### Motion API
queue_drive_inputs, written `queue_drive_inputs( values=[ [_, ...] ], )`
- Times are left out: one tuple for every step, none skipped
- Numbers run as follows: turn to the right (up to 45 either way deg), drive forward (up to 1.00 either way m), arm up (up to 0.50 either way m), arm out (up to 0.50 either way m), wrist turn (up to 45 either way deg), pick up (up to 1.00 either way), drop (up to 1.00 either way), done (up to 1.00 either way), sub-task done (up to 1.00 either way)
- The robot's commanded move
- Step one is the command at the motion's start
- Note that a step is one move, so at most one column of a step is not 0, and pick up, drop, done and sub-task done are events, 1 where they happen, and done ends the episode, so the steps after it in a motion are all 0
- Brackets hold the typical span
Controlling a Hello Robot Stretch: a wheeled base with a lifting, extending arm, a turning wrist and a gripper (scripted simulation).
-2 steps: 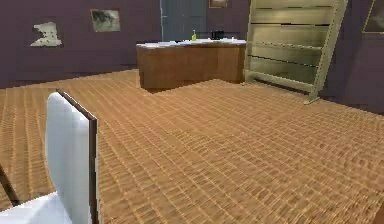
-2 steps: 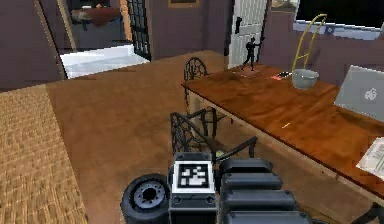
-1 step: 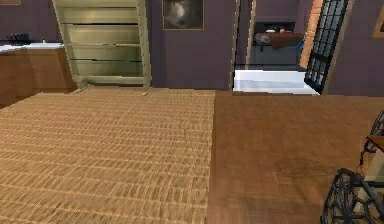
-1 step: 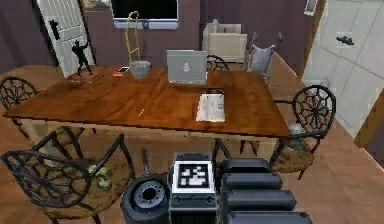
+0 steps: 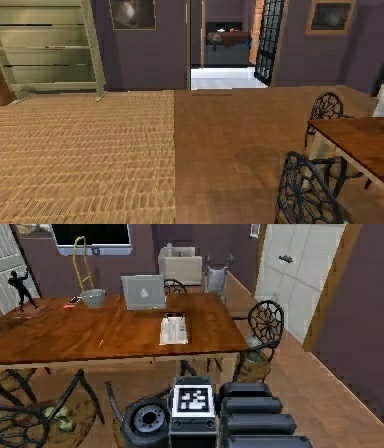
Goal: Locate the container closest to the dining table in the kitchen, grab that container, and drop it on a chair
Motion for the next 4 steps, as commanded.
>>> queue_drive_inputs(
  values=[
    [-45.0,0.0,0.0,0.0,0.0,0.0,0.0,0.0,0.0],
    [-45.0,0.0,0.0,0.0,0.0,0.0,0.0,0.0,0.0],
    [-45.0,0.0,0.0,0.0,0.0,0.0,0.0,0.0,0.0],
    [45.0,0.0,0.0,0.0,0.0,0.0,0.0,0.0,0.0]
  ],
)
